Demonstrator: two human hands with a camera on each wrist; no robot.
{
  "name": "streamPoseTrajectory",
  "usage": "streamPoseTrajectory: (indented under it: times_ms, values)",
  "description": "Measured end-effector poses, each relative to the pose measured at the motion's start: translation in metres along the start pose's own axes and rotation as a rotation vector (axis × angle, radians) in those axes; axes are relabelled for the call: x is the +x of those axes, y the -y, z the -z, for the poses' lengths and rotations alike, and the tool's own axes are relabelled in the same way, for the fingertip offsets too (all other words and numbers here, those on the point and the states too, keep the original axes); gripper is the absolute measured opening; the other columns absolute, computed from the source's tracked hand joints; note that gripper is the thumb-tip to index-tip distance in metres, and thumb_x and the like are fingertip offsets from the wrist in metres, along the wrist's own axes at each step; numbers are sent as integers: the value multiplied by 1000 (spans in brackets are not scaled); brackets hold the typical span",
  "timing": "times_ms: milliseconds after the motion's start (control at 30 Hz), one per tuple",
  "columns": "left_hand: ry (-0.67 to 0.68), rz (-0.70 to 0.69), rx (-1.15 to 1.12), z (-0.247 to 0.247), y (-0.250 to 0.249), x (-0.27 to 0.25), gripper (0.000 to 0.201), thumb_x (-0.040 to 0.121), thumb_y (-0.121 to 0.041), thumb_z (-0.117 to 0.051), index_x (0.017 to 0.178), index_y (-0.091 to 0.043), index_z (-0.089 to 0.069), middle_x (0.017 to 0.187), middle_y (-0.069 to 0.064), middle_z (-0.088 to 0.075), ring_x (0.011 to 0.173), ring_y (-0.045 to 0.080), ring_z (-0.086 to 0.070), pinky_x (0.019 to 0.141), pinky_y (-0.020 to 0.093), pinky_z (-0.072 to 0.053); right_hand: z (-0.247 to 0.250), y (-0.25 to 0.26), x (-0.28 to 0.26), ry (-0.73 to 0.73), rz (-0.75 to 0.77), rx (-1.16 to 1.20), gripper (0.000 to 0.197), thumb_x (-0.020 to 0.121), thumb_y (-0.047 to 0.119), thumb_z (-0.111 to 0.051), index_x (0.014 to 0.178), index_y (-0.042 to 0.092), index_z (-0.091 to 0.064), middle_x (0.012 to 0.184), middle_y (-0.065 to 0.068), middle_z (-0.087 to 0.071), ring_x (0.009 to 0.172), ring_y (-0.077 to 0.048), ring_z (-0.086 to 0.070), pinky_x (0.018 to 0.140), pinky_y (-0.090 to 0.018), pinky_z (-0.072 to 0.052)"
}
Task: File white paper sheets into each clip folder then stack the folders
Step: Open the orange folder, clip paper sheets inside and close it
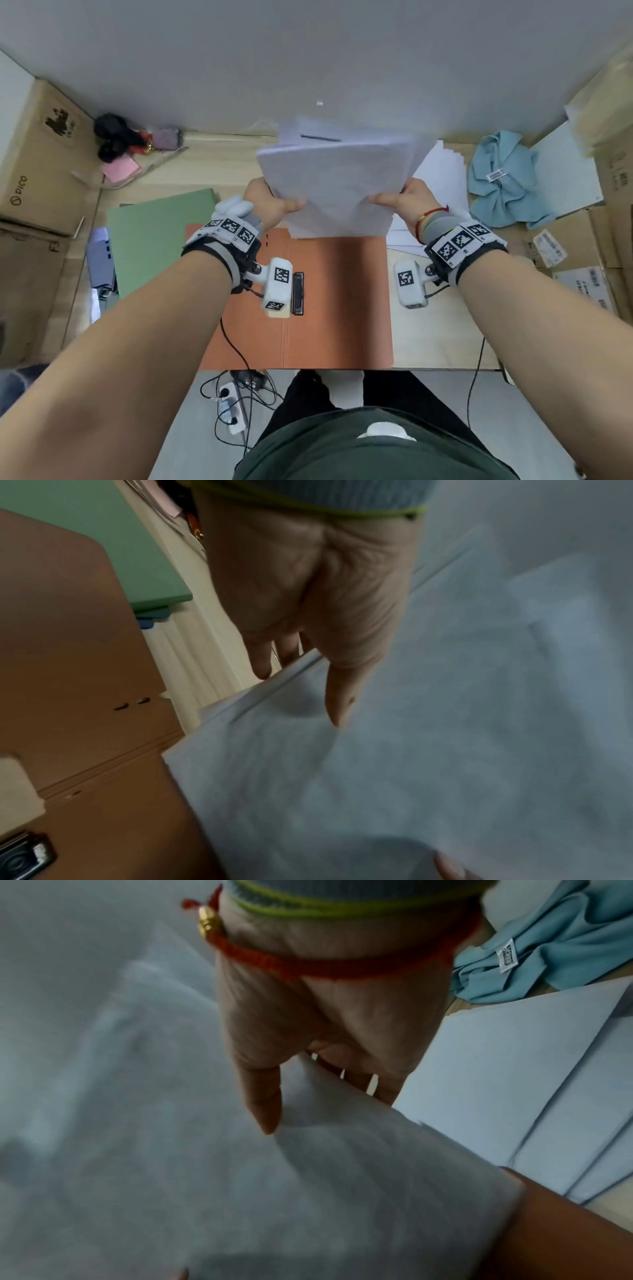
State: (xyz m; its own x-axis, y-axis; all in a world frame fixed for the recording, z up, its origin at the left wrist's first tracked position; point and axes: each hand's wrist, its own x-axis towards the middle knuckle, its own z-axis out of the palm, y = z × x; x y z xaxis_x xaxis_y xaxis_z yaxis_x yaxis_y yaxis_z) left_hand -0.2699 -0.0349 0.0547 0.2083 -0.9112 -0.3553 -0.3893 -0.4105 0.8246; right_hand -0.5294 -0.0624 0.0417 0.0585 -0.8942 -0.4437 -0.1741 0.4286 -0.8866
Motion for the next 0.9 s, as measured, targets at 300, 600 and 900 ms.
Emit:
streamPoseTrajectory:
  times_ms: [300, 600, 900]
  values:
    - [-28, -50, -12, -10, -3, -19, 50, 76, -14, -82, 121, -3, -64, 119, 11, -68, 92, 13, -60, 77, 21, -47, -6, -6, -24, -62, 5, 59, 27, 70, 5, -84, 92, 15, -71, 100, -5, -73, 92, -18, -70, 88, -36, -55]
    - [88, -17, 79, -18, 12, -19, 64, 73, -17, -85, 130, -7, -57, 126, 10, -65, 111, 20, -60, 90, 27, -46, 4, -22, -24, -35, -36, -80, 44, 67, 9, -86, 104, 22, -68, 110, -4, -71, 105, -22, -66, 99, -42, -51]
    - [63, 52, 312, -25, 25, -5, 14, 91, -20, -64, 92, -7, -67, 91, 10, -68, 79, 25, -60, 70, 36, -49, 3, -28, -16, 10, -22, -246, 44, 86, 11, -72, 127, 7, -58, 120, -10, -64, 104, -17, -56, 94, -30, -44]
